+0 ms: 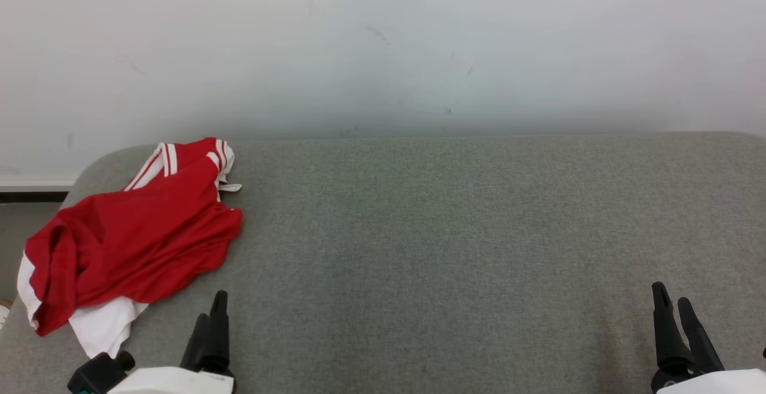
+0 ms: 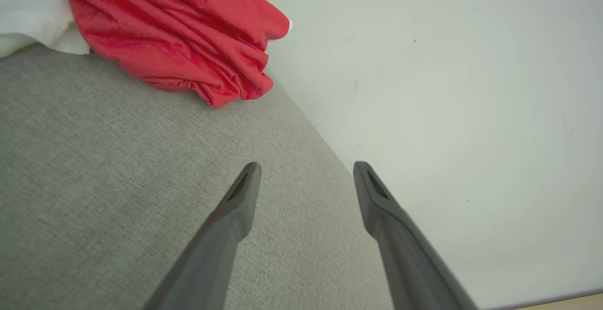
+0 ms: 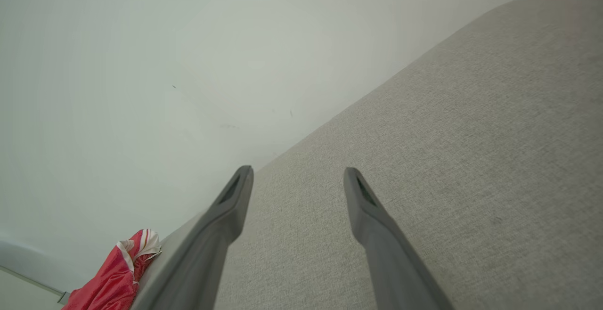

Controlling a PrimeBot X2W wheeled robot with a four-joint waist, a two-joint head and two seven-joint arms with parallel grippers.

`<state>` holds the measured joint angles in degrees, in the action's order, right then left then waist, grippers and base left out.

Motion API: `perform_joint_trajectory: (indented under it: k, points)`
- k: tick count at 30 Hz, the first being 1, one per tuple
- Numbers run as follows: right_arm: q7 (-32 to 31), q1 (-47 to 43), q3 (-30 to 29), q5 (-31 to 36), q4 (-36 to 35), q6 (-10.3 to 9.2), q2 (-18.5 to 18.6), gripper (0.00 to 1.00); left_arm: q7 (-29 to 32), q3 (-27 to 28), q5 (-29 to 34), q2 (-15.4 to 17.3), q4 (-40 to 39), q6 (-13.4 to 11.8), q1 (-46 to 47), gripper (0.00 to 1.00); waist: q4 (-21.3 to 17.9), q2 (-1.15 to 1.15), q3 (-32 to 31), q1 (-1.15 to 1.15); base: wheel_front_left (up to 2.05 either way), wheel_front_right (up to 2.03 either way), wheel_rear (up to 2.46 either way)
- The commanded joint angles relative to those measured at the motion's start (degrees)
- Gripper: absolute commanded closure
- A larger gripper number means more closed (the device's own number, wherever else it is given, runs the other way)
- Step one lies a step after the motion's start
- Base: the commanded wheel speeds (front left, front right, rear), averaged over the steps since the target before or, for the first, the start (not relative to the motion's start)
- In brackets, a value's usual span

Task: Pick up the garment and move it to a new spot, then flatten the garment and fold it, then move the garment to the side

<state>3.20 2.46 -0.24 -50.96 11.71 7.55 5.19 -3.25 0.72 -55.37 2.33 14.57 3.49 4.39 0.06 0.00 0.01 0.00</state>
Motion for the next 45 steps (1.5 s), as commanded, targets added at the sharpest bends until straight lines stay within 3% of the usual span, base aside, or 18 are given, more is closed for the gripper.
perform_joint_trajectory:
  k: [1,21,45]
  points:
    - [0.7,0.7,0.1,1.8,-0.6,-0.04,0.7,0.00,-0.6,-0.1,1.9,0.4,-0.7,0.0,0.5,0.00,0.0,0.00,0.0,0.00,0.00,0.00,0.00]
    - [4.2,0.2,1.7,16.2,-0.9,-0.06,1.7,0.00,-4.1,-0.4,19.2,0.5,-0.1,-0.4,0.0,0.00,0.0,0.00,0.0,0.00,0.00,0.00,0.00]
    - [7.7,-1.2,0.4,29.1,-0.3,-0.08,2.0,0.00,-7.7,-1.4,35.6,0.8,1.1,0.3,-0.7,0.00,0.4,0.00,-0.1,0.00,0.00,0.00,0.00]
